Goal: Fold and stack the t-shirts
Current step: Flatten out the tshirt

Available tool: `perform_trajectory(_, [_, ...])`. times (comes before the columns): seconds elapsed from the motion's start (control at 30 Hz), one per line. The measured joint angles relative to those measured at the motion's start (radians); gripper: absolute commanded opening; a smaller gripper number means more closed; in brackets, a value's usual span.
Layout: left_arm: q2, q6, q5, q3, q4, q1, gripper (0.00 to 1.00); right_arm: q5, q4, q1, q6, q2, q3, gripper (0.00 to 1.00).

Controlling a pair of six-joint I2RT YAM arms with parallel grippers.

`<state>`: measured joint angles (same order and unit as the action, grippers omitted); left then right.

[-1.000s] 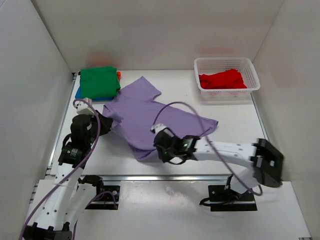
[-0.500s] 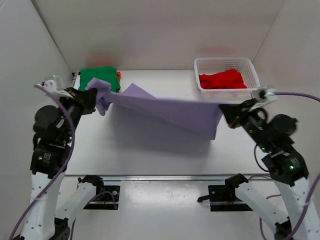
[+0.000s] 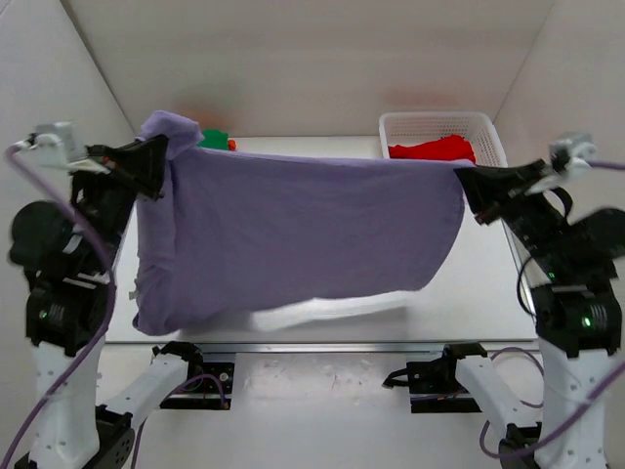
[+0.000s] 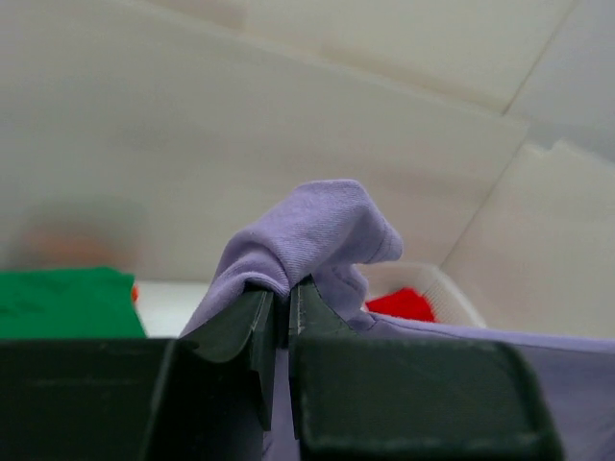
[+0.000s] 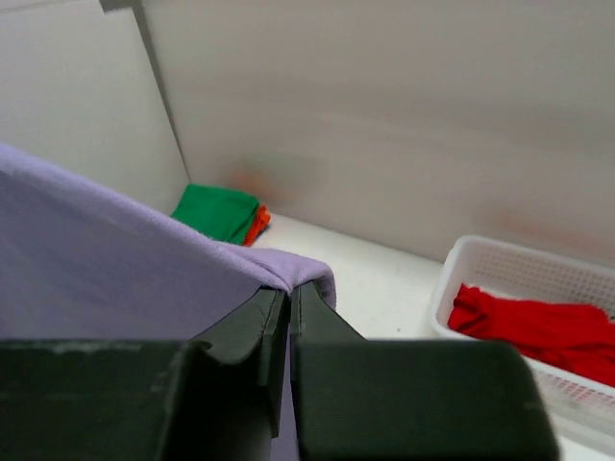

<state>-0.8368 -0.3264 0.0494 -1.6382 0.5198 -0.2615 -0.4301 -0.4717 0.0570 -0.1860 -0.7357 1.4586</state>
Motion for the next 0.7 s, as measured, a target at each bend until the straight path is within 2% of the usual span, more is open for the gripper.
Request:
perform_trajectory(0.23, [-0.108, 0.039, -0.013, 0.231, -0.057, 0.045, 0.00, -0.029, 0.053, 0.027, 0.015, -0.244, -0.079, 0.00])
perform_trajectory(0.4, [-0.325, 0.087, -0.012, 0.300, -0.095, 0.103, 0.00, -0.014, 0.100, 0.075, 0.046, -0.514, -0.088, 0.00])
perform_trajectory(0.47, [-0.439, 0.122, -0.008, 0.190, -0.005, 0.126, 0.00, -0.036, 0.068, 0.062, 0.053, -0.603, -0.037, 0.00])
perform_trajectory(0.53, [-0.629, 0.153, -0.008, -0.096, 0.072, 0.142, 0.00, -0.049, 0.026, 0.037, 0.061, -0.742, 0.136, 0.00])
perform_trajectory(0.6, [-0.763, 0.178, -0.001, -0.336, 0.053, 0.149, 0.00, -0.037, 0.010, 0.027, 0.079, -0.834, 0.291, 0.00])
perform_trajectory(0.7, [-0.748, 0.195, -0.001, -0.431, 0.027, 0.161, 0.00, -0.039, -0.042, 0.011, 0.092, -0.882, 0.493, 0.00])
